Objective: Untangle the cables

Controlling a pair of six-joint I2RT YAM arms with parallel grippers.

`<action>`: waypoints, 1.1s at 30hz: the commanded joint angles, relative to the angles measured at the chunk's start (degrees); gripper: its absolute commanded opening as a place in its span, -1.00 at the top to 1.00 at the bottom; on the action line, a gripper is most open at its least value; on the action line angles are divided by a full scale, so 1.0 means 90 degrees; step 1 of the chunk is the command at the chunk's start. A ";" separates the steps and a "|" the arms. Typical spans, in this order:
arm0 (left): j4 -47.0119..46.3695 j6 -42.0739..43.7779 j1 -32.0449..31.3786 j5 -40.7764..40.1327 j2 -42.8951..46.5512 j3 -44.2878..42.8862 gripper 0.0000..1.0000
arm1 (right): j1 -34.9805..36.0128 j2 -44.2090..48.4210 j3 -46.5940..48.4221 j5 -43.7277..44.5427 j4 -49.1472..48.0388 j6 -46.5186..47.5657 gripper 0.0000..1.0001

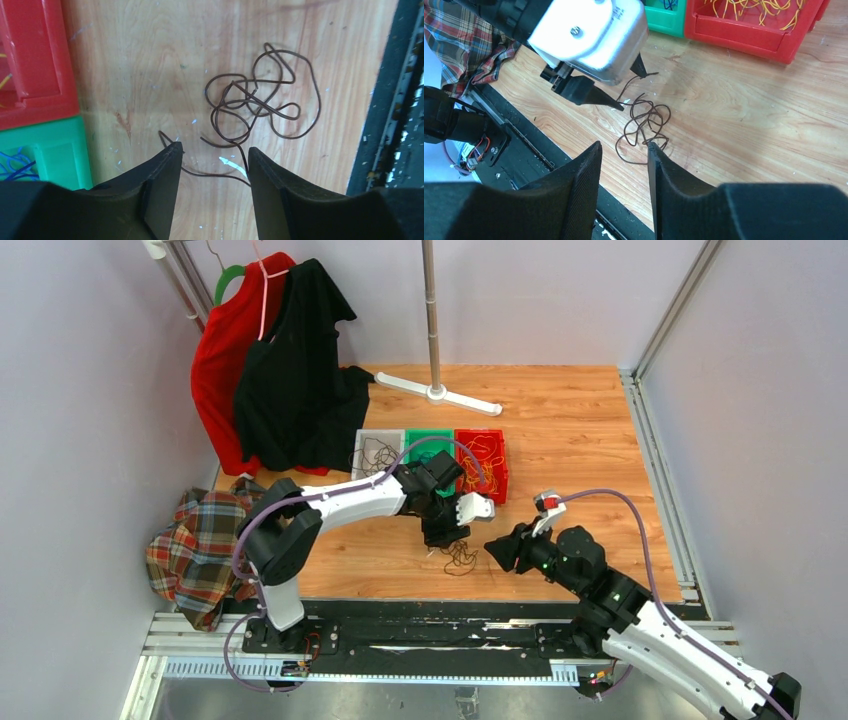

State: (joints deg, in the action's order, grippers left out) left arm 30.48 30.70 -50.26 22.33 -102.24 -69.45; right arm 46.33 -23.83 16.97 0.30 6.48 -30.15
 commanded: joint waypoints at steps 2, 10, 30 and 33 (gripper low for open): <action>-0.0086 0.0202 -0.0006 -0.0465 -0.0003 0.0225 0.03 | -0.0095 -0.0098 -0.0156 0.0018 -0.0193 0.0173 0.18; 0.0234 0.0223 -0.0011 -0.0003 0.0298 0.0282 0.57 | -0.0093 -0.0626 -0.0130 -0.0137 -0.0764 0.0236 0.14; 0.2818 -0.0142 -0.0011 0.0283 0.2121 -0.1491 0.99 | 0.0708 -0.2226 0.0917 -0.0952 -0.3061 0.1742 -0.02; 0.2970 -0.0133 -0.0011 0.0328 0.2247 -0.1726 0.99 | 0.0753 -0.2637 0.1024 -0.0916 -0.3458 0.1710 -0.06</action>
State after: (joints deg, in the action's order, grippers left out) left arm 52.49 29.98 -50.28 23.62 -83.64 -82.08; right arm 51.99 -44.14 23.75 -7.53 -17.82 -17.02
